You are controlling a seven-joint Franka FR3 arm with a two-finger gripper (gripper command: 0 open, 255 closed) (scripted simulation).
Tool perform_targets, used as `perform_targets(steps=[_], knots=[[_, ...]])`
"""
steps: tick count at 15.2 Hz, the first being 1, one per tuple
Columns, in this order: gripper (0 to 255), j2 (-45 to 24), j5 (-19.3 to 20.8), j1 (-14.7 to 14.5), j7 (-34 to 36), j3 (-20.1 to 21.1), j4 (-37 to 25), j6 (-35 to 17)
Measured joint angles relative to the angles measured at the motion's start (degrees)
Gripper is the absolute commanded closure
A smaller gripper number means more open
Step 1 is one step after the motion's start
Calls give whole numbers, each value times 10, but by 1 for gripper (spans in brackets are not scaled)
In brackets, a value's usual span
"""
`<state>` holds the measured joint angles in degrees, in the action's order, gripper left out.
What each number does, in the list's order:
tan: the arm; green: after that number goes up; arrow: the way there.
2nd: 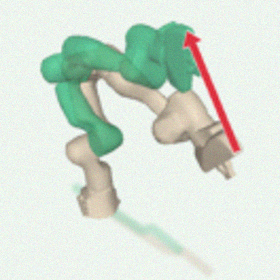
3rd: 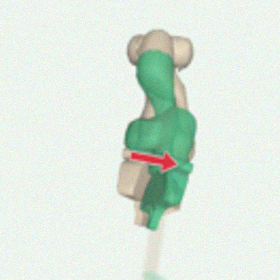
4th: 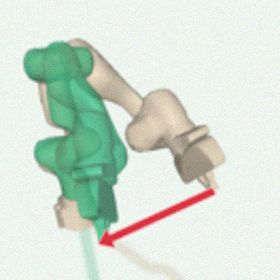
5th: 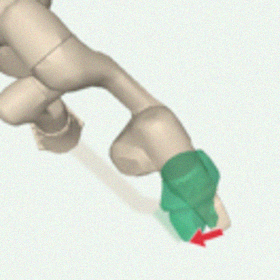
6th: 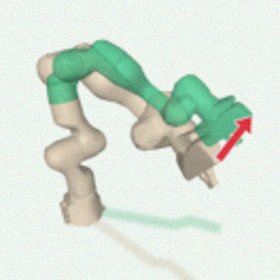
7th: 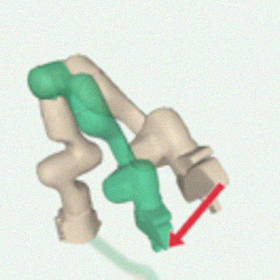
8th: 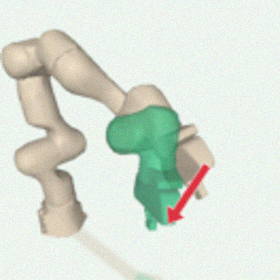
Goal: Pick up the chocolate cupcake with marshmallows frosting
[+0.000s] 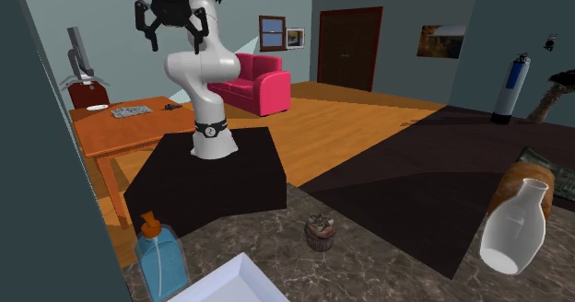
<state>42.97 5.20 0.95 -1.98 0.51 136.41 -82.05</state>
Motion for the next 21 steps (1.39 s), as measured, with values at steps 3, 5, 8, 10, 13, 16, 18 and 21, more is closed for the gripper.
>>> perform_targets(steps=[3, 5, 8, 10, 13, 16, 18, 21], knots=[[0, -14, -2, -7, -8, 1, 7, -21], [0, -38, -6, -17, -20, 2, 19, -58], [0, -67, -15, -36, -34, 10, 40, -110], [0, -91, -18, -46, -48, 12, 56, -150], [0, -141, -23, -62, -69, 17, 57, -204], [0, -189, -27, -76, -91, 22, 62, -260], [0, -226, -32, -88, -102, 29, 59, -295], [0, -282, -38, -105, -116, 41, 53, -348]])
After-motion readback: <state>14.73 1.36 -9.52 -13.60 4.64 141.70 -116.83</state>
